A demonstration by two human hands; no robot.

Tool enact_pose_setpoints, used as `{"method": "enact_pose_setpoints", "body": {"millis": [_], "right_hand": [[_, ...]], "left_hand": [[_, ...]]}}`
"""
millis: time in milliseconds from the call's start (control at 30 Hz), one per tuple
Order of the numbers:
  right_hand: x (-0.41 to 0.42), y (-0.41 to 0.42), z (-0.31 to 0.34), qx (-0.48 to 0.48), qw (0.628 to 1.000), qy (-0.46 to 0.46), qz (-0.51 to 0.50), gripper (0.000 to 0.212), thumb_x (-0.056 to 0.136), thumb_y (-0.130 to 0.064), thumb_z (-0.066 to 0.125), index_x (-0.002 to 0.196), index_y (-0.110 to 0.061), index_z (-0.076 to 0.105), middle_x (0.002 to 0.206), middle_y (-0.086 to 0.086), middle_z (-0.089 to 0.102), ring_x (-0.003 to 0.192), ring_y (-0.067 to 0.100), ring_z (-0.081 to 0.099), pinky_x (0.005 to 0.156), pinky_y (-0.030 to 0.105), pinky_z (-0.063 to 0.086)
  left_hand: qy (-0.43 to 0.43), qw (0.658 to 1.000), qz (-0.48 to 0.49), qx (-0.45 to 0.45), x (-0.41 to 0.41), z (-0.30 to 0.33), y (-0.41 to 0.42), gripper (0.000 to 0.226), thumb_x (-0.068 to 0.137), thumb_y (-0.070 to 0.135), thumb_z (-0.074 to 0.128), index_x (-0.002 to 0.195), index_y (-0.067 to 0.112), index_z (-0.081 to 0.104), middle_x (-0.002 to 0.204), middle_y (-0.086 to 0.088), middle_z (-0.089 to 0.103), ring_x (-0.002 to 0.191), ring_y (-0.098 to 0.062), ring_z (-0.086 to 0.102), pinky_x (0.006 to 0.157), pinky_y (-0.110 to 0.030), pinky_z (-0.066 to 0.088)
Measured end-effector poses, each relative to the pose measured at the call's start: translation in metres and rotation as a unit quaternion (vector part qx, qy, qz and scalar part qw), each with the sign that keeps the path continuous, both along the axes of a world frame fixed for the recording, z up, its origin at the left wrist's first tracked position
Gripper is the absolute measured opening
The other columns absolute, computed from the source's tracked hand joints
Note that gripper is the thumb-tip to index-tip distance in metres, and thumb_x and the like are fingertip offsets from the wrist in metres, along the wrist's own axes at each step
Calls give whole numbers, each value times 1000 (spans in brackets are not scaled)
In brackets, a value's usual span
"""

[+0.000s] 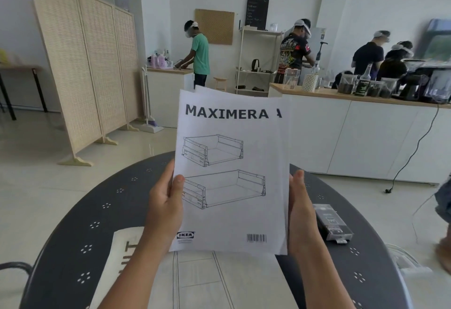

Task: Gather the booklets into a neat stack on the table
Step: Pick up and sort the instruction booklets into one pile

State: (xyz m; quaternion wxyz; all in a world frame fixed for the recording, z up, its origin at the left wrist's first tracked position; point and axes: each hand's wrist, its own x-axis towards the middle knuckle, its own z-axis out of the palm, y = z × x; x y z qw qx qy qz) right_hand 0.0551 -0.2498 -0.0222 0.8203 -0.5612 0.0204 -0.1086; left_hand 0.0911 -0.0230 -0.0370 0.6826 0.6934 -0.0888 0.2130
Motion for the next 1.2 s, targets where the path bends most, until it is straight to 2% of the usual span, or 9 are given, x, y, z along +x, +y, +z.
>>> {"method": "enact_pose_setpoints", "body": {"millis": [100, 200, 300, 433, 600, 800, 1000, 1100, 1200], "right_hand": [[0, 2, 0, -71, 996, -56, 1, 28, 91, -30, 72, 115, -15, 70, 93, -6, 81, 87, 19, 78, 77, 43, 63], [2, 5, -2, -109, 991, -69, -47, 15, 92, -8, 69, 101, -19, 72, 83, -11, 80, 78, 16, 77, 74, 40, 63], [3, 5, 0, -86, 990, -93, -61, 10, 87, -21, 72, 85, -28, 78, 92, 3, 81, 83, 23, 78, 76, 45, 63], [2, 8, 1, -111, 987, -89, -69, 13, 83, -33, 72, 85, -23, 79, 85, -1, 81, 78, 18, 78, 73, 41, 65], [2, 11, 2, -141, 980, -105, -90, 9, 94, -17, 67, 88, -13, 73, 70, -16, 76, 67, 5, 74, 65, 30, 64], [6, 10, -6, -131, 986, -78, -68, 9, 87, -12, 76, 96, -12, 78, 90, 2, 83, 81, 20, 80, 64, 27, 62], [8, 9, -4, -113, 988, -80, -66, 10, 87, -9, 76, 96, -11, 78, 91, 5, 83, 80, 21, 80, 65, 30, 64], [6, 11, -6, -120, 988, -76, -66, 9, 88, -10, 75, 94, -16, 79, 91, 3, 83, 83, 22, 79, 67, 31, 64], [7, 9, -4, -121, 986, -90, -73, 9, 88, -9, 75, 95, -14, 79, 91, 3, 83, 82, 19, 79, 68, 31, 64]], "left_hand": [[-49, 998, 26, 20, -5, 2, -4, 36, 103, 30, 44, 138, 37, 49, 123, 25, 66, 114, 3, 61, 97, -30, 53], [-85, 996, 21, 33, -10, 8, -6, 47, 102, 25, 45, 144, 43, 35, 132, 35, 55, 121, 15, 51, 97, -9, 43], [-86, 996, -9, 14, -8, 7, -5, 39, 102, 29, 47, 141, 31, 48, 127, 17, 66, 119, 2, 59, 95, -14, 47], [-49, 998, -31, 4, -9, 5, -12, 22, 100, 32, 50, 120, 41, 54, 118, 23, 67, 111, 3, 62, 90, -12, 48], [-55, 998, 3, -9, -10, 3, -12, 23, 92, 41, 50, 114, 40, 56, 110, 16, 71, 104, -3, 66, 84, -24, 53], [-34, 998, -40, 35, -8, 5, -11, 29, 93, 30, 62, 120, 36, 54, 110, 29, 69, 102, 8, 65, 80, -8, 48], [-50, 998, -28, 36, -8, 5, -7, 39, 89, 30, 61, 127, 27, 53, 111, 25, 68, 102, 11, 63, 81, -7, 50], [-30, 998, -22, 42, -8, 1, -7, 41, 90, 38, 60, 129, 31, 51, 112, 23, 69, 104, 11, 63, 90, -17, 54], [-52, 998, -7, 38, -12, 3, -7, 40, 92, 39, 61, 129, 29, 51, 115, 24, 68, 105, 8, 64, 84, -14, 53]]}}
